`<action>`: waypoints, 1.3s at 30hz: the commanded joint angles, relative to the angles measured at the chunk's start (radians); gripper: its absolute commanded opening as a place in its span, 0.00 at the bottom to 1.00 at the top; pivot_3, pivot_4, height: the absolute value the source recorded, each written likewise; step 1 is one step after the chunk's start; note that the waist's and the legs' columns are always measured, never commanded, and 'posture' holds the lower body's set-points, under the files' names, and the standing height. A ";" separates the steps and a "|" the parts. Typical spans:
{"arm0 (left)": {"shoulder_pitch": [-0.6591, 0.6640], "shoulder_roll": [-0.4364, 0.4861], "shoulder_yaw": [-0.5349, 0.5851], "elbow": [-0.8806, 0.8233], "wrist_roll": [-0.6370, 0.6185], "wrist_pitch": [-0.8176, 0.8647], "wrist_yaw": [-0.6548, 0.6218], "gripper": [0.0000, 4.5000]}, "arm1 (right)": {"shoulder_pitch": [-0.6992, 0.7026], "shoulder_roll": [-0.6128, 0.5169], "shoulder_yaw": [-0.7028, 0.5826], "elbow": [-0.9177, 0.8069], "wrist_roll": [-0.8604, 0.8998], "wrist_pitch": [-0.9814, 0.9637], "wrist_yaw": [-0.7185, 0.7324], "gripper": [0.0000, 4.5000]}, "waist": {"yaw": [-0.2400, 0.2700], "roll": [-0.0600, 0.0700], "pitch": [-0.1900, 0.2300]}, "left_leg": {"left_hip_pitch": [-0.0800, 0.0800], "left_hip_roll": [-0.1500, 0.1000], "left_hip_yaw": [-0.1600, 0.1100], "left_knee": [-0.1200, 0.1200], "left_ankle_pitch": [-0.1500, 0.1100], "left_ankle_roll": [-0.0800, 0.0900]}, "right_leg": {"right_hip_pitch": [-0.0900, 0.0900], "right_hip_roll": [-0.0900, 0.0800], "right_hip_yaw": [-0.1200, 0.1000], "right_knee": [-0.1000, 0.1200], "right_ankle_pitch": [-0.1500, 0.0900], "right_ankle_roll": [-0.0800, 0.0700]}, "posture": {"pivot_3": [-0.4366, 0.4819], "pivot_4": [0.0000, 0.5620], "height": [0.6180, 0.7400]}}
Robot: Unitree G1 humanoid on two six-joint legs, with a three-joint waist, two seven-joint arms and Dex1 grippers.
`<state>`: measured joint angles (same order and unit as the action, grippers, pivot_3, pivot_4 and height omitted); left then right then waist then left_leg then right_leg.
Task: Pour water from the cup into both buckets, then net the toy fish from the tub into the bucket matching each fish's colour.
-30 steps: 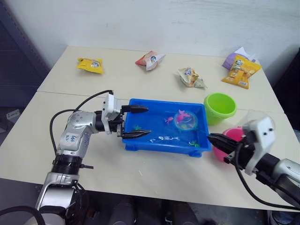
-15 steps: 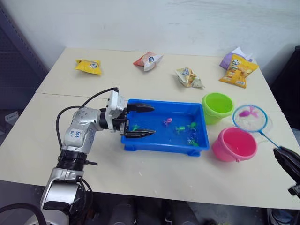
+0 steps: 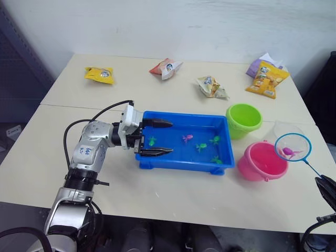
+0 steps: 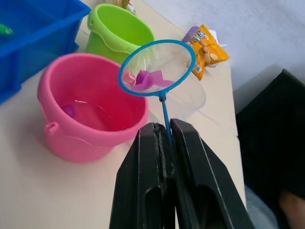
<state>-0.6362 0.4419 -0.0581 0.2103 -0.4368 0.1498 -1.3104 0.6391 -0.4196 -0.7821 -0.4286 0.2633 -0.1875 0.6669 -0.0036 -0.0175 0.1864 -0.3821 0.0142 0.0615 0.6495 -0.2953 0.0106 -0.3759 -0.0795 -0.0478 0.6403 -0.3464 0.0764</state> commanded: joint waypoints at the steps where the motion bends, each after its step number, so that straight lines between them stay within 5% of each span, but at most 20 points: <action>1: -0.010 0.007 0.009 -0.029 -0.004 -0.007 0.003 0.99 | -0.020 -0.027 -0.011 0.081 -0.173 -0.210 -0.063 0.00 | 0.001 0.000 0.000 | 0.001 0.000 0.000 0.000 0.000 0.000 | 0.000 0.000 0.000 0.001 0.000 -0.001 | 0.48 0.27 0.98; 8: -0.004 0.012 0.013 -0.036 -0.005 -0.005 0.014 0.99 | -0.042 -0.115 -0.016 0.289 -0.537 -0.662 -0.240 0.00 | 0.001 0.000 0.000 | 0.004 0.000 0.003 -0.001 0.001 -0.002 | 0.001 0.000 0.002 0.002 -0.001 -0.001 | 0.48 0.27 0.98; 18: 0.010 0.011 0.016 -0.049 -0.007 -0.008 0.037 0.99 | -0.062 -0.124 -0.055 0.316 -0.974 -0.827 -0.597 0.00 | 0.000 0.000 0.000 | 0.007 0.000 0.005 -0.001 0.002 -0.005 | 0.002 0.001 0.004 0.005 -0.001 -0.002 | 0.48 0.27 0.98; 20: 0.018 0.019 0.024 -0.052 -0.007 -0.007 0.044 0.99 | -0.052 -0.144 -0.012 0.289 -0.807 -0.762 -0.550 0.00 | -0.001 0.000 0.000 | 0.007 0.000 0.005 -0.001 0.002 -0.005 | 0.002 0.001 0.004 0.005 -0.001 -0.002 | 0.48 0.27 0.98; 23: 0.038 0.038 0.039 -0.048 -0.009 -0.002 0.052 0.99 | 0.021 -0.208 0.226 0.150 -0.246 -0.533 -0.346 0.00 | -0.010 -0.001 0.000 | 0.009 0.001 0.006 -0.001 0.002 -0.005 | 0.004 0.001 0.005 0.005 -0.001 -0.002 | 0.48 0.27 0.98; 26: 0.059 0.062 0.051 -0.034 -0.005 -0.007 0.053 0.99 | 0.029 -0.293 0.301 -0.016 0.034 -0.348 -0.240 0.00 | -0.023 0.000 0.000 | 0.014 0.002 0.004 -0.001 0.001 -0.004 | 0.010 0.002 0.003 0.005 -0.002 -0.003 | 0.48 0.27 0.98; 30: 0.072 0.086 0.066 -0.017 -0.001 -0.005 0.055 0.99 | -0.067 -0.370 0.309 -0.170 0.222 -0.100 -0.228 0.00 | -0.024 -0.001 0.001 | 0.014 0.002 0.002 -0.001 0.001 -0.003 | 0.010 0.001 0.002 0.005 -0.002 -0.003 | 0.48 0.27 0.98; 35: 0.083 0.109 0.073 -0.021 0.004 0.004 0.067 0.99 | -0.263 -0.519 0.451 -0.285 0.440 0.434 -0.346 0.00 | -0.020 -0.001 0.000 | 0.012 0.002 0.000 0.000 0.001 -0.003 | 0.009 0.000 0.001 0.005 -0.002 -0.003 | 0.48 0.27 0.98; 39: 0.098 0.123 0.082 -0.024 0.000 0.004 0.065 0.99 | -0.475 -0.576 0.622 -0.282 0.429 0.716 -0.396 0.00 | -0.010 -0.001 0.001 | 0.009 0.002 0.000 -0.001 0.001 -0.003 | 0.007 0.000 0.000 0.003 -0.002 -0.003 | 0.48 0.27 0.98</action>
<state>-0.5409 0.5547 0.0039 0.2118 -0.4299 0.1568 -1.2437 0.2308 -0.9757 -0.2227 -0.6872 0.7019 0.4118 0.2965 -0.0133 -0.0188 0.1869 -0.3752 0.0159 0.0615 0.6497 -0.2949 0.0082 -0.3715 -0.0802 -0.0478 0.6439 -0.3482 0.0734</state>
